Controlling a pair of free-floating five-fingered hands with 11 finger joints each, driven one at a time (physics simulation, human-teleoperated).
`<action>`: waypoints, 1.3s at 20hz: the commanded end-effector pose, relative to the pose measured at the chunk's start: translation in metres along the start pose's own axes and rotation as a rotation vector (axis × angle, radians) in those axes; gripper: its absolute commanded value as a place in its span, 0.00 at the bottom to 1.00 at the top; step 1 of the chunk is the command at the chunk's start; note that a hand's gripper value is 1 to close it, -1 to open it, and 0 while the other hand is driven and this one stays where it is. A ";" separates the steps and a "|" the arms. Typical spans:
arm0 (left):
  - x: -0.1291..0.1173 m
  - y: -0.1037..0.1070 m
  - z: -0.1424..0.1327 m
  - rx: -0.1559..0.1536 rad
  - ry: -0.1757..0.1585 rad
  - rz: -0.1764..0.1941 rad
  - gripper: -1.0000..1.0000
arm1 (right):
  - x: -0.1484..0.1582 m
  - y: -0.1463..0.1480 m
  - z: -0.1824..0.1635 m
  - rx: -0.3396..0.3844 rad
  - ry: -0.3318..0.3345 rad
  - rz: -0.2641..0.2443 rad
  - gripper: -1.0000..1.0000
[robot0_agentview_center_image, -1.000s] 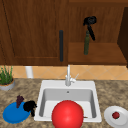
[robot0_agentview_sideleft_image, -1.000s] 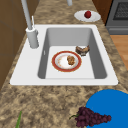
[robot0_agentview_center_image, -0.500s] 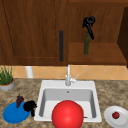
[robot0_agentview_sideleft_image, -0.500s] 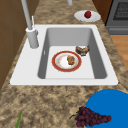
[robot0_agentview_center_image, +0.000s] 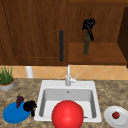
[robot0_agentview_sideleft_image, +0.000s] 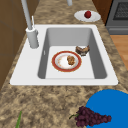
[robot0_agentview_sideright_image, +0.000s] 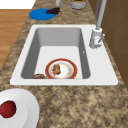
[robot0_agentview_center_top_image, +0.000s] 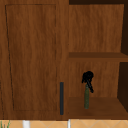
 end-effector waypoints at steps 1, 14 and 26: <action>0.000 0.000 0.000 0.000 0.000 0.000 0.50 | -0.001 0.001 -0.010 0.072 -0.028 -0.010 0.00; 0.000 0.000 0.000 0.000 0.000 0.000 0.50 | -0.001 0.001 -0.029 0.149 -0.017 -0.015 0.00; 0.000 0.000 0.000 0.000 0.000 0.000 0.50 | -0.006 -0.024 -0.016 0.117 -0.002 -0.015 0.00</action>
